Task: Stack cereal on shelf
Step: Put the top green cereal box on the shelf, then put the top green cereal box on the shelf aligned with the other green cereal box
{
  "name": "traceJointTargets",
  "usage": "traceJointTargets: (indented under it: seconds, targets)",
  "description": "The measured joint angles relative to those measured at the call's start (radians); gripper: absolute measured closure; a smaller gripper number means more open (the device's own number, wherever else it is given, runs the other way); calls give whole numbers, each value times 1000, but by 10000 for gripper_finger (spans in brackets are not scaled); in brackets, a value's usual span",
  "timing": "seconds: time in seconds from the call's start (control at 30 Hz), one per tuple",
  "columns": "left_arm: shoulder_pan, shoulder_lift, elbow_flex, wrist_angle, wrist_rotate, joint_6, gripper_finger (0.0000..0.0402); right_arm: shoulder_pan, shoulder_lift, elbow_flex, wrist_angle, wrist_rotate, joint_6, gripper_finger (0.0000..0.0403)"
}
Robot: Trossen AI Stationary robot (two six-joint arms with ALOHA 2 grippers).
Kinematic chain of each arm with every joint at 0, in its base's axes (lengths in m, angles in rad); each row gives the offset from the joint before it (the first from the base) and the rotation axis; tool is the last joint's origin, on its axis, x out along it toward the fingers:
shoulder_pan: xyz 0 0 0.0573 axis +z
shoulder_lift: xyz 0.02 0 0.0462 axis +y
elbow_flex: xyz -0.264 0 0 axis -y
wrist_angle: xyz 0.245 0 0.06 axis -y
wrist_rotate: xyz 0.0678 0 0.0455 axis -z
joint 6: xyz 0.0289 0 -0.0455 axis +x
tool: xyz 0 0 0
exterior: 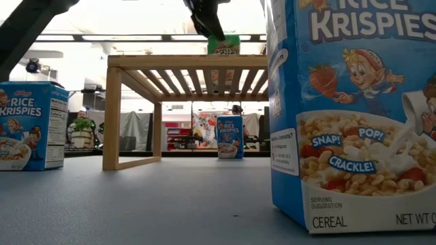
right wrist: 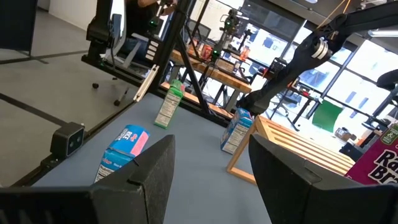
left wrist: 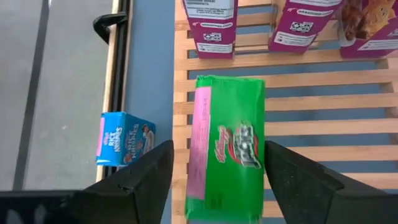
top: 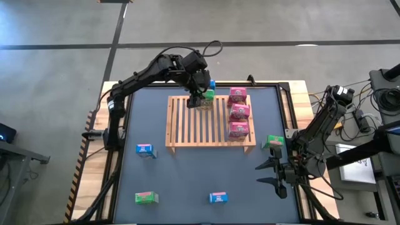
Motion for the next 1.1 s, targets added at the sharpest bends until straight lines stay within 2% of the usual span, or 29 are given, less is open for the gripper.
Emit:
traceJointTargets:
  seconds: [0.3, 0.5, 0.63, 0.77, 0.93, 1.1]
  targets:
    - [1, -133, -1, -43, -32, -30, 164, 0, 0, 0, 0, 0, -2, 209]
    - [-31, -279, -72, -55, 13, -108, 164, 0, 0, 0, 0, 0, -1, 209]
    - [-95, -402, -288, 56, 19, -149, 167, 0, 0, 0, 0, -1, 3, 209]
    - [-171, -568, -600, 245, -34, -211, 174, 0, 0, 0, 0, -1, 16, 209]
    - [-265, -783, -977, 557, -74, -304, 178, 0, 0, 0, -1, -1, 81, 209]
    - [-359, -967, -1278, 942, -87, -347, 178, 0, 0, 0, -1, -4, 140, 209]
